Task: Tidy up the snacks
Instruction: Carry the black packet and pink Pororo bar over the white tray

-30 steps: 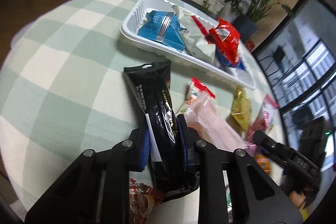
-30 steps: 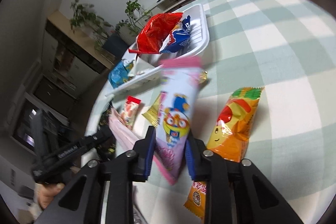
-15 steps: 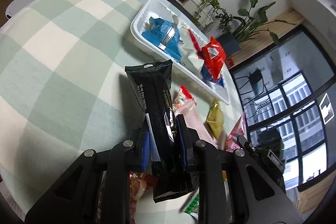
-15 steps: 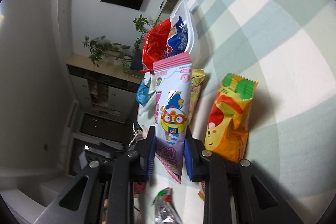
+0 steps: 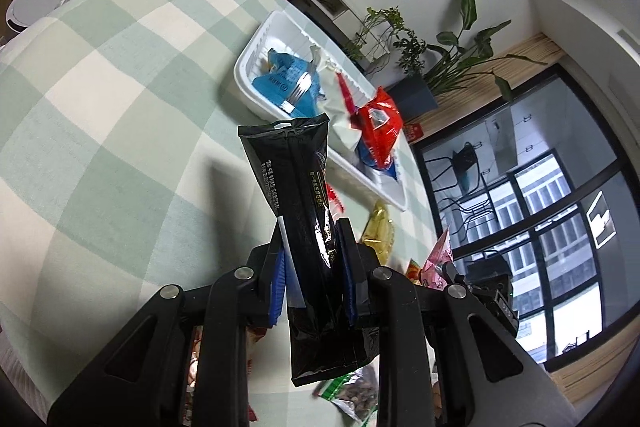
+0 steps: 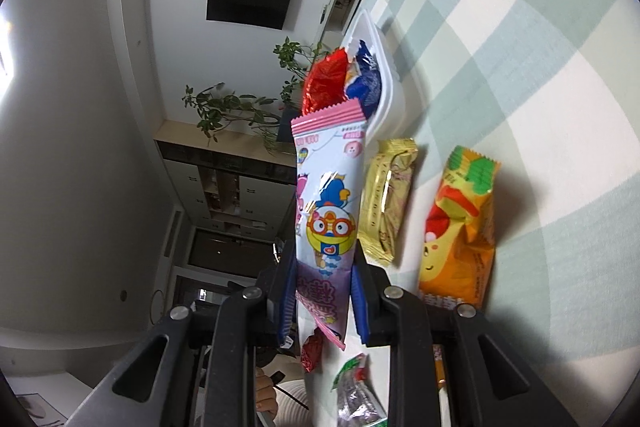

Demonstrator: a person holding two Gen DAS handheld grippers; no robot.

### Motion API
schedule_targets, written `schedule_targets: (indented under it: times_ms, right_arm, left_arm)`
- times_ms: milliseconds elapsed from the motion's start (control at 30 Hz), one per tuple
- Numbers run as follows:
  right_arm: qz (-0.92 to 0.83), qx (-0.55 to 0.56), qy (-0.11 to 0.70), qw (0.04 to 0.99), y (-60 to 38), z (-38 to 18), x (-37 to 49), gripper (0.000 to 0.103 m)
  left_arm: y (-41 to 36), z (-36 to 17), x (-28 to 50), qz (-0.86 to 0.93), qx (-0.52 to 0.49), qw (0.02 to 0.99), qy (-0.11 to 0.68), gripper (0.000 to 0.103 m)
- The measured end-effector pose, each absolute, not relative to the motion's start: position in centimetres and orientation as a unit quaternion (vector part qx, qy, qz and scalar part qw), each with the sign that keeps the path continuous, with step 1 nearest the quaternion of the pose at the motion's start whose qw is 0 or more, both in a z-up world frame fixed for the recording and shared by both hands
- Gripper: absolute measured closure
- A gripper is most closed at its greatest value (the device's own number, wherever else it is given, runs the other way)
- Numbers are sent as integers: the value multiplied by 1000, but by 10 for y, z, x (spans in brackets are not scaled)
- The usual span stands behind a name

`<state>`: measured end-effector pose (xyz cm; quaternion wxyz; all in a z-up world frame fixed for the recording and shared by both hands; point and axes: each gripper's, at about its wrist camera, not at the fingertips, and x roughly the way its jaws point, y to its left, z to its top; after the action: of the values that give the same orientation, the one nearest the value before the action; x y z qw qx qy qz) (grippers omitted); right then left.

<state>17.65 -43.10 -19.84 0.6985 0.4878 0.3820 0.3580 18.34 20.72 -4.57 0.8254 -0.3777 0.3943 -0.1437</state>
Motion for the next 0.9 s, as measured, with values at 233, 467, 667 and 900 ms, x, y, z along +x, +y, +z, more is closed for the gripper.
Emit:
schedule_targets:
  times_ms: [233, 467, 667, 900]
  right_arm:
    - [363, 489, 378, 697, -431, -190, 181, 77]
    - [366, 488, 376, 697, -432, -184, 190, 77]
    - [366, 482, 373, 703, -437, -177, 196, 77]
    - [364, 473, 374, 710, -437, -172, 208, 77]
  left_arm:
    - [207, -36, 191, -154, -382, 824, 388, 83]
    - [209, -24, 203, -160, -382, 827, 380, 82]
    - [212, -16, 211, -161, -378, 829, 379, 82]
    - [214, -8, 222, -159, -369, 833, 380, 82]
